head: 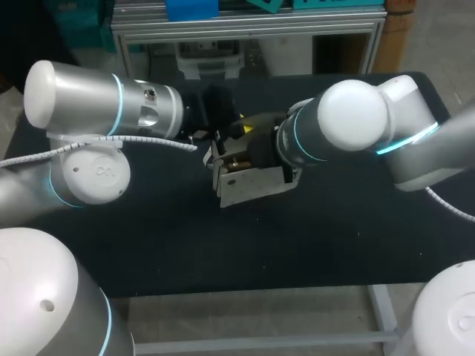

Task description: Pick up the bag, open it, inspect its contents, close it, and place it on the opposite side

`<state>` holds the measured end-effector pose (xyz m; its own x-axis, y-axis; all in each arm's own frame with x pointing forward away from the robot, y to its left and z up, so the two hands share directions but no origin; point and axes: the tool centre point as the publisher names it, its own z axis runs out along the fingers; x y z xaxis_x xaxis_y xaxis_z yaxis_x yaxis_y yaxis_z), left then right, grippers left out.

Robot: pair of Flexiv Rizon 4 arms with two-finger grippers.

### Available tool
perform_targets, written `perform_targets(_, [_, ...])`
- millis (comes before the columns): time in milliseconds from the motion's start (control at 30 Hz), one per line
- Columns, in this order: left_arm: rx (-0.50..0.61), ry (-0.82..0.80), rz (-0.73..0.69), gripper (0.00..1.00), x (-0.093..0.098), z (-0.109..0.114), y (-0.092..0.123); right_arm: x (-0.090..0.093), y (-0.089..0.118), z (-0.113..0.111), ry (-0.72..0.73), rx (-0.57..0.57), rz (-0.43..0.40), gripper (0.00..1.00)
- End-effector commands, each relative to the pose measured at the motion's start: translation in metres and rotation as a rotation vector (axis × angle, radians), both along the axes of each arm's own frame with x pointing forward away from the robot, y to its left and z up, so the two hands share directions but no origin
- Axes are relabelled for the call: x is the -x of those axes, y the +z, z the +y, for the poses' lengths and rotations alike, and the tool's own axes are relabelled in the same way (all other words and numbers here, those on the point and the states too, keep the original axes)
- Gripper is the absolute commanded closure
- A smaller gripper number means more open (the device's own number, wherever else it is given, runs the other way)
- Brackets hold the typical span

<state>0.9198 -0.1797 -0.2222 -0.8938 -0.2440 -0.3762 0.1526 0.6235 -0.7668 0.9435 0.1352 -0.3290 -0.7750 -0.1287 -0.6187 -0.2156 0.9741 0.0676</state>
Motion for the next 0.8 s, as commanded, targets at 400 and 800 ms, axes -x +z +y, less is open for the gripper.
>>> perform_targets(400, [0.008,-0.008,-0.003,1.0,0.006,0.005,0.004,-0.008,-0.014,-0.001,0.059,0.018,0.079,0.22])
perform_targets(800, [0.005,-0.015,-0.011,1.0,0.008,0.005,0.003,-0.007,-0.016,0.0,0.081,0.028,0.11,0.0])
